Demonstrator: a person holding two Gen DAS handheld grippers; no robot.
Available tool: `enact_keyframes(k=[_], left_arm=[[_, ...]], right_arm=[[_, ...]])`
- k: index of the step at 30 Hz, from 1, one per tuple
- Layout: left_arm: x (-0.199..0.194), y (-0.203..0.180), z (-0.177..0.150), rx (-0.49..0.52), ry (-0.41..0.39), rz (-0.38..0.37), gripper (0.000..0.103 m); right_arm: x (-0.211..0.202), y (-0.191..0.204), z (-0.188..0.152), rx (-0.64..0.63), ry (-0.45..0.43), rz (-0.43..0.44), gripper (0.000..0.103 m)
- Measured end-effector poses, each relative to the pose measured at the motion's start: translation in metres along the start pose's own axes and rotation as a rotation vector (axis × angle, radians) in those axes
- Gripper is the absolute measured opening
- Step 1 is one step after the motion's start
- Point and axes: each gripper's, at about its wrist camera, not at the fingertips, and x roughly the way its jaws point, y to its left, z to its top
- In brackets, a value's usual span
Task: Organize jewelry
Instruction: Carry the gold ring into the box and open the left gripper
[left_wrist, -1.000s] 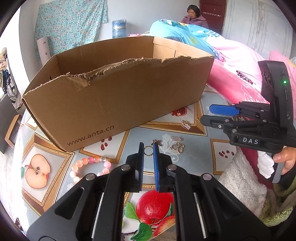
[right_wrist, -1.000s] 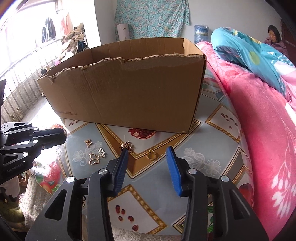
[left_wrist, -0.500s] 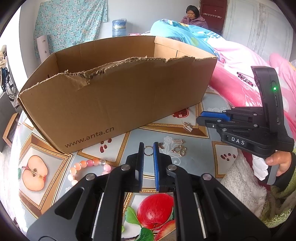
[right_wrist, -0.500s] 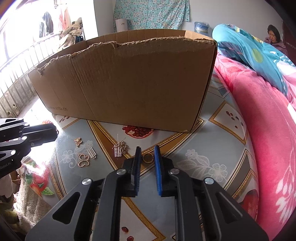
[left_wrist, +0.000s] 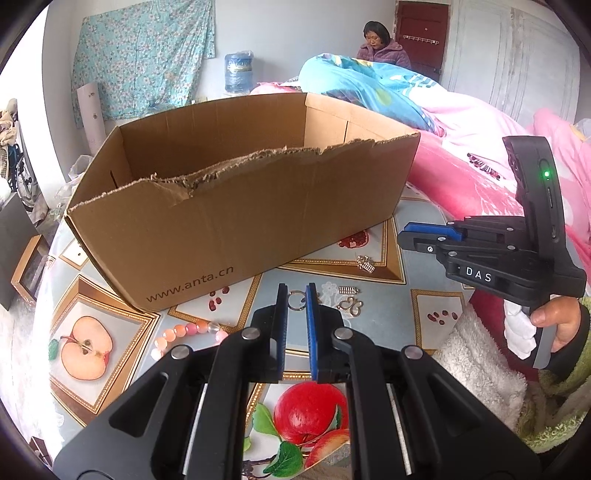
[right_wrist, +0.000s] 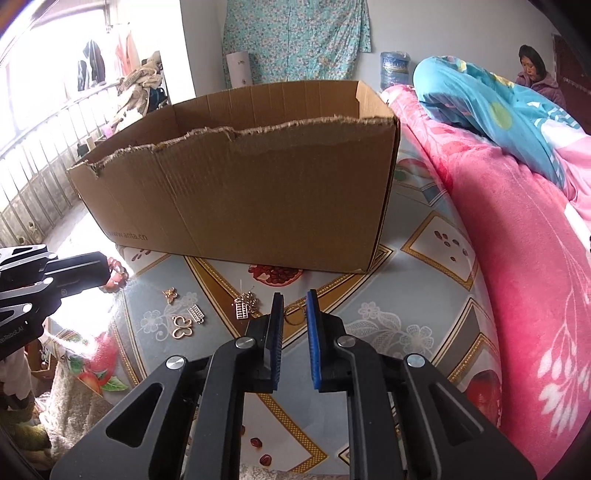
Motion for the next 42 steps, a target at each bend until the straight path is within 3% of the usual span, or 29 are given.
enact_keyframes(k=[9, 14, 19, 28, 31, 34, 42], left_arm=[[-0.053, 0.0, 0.036, 0.002, -0.168, -0.015, 0.009], [-0.058, 0.012, 0.071, -0.007, -0.209, -0.017, 0.009], [-0.029, 0.034, 0.105, -0.036, -0.159, -0.002, 0.009], [0.05, 0.059, 0.133, -0.104, -0.007, -0.007, 0.009], [0.063, 0.064, 0.137, -0.121, 0.014, -0.004, 0.012], [0.067, 0.067, 0.138, -0.128, 0.015, -0.001, 0.026], [0.061, 0.073, 0.14, -0.149, -0.01, 0.001, 0.027]], right_arm=[[-0.062, 0.021, 0.037, -0.048, -0.193, 0.08, 0.013], [-0.067, 0.03, 0.075, -0.069, -0.257, 0.153, 0.013], [-0.036, 0.036, 0.115, -0.043, -0.206, 0.22, 0.013], [0.046, 0.027, 0.15, 0.043, 0.032, 0.226, 0.013], [0.054, 0.025, 0.155, 0.046, 0.043, 0.228, 0.014], [0.053, 0.017, 0.157, 0.059, 0.032, 0.233, 0.024], [0.042, 0.002, 0.164, 0.097, -0.016, 0.239, 0.025]])
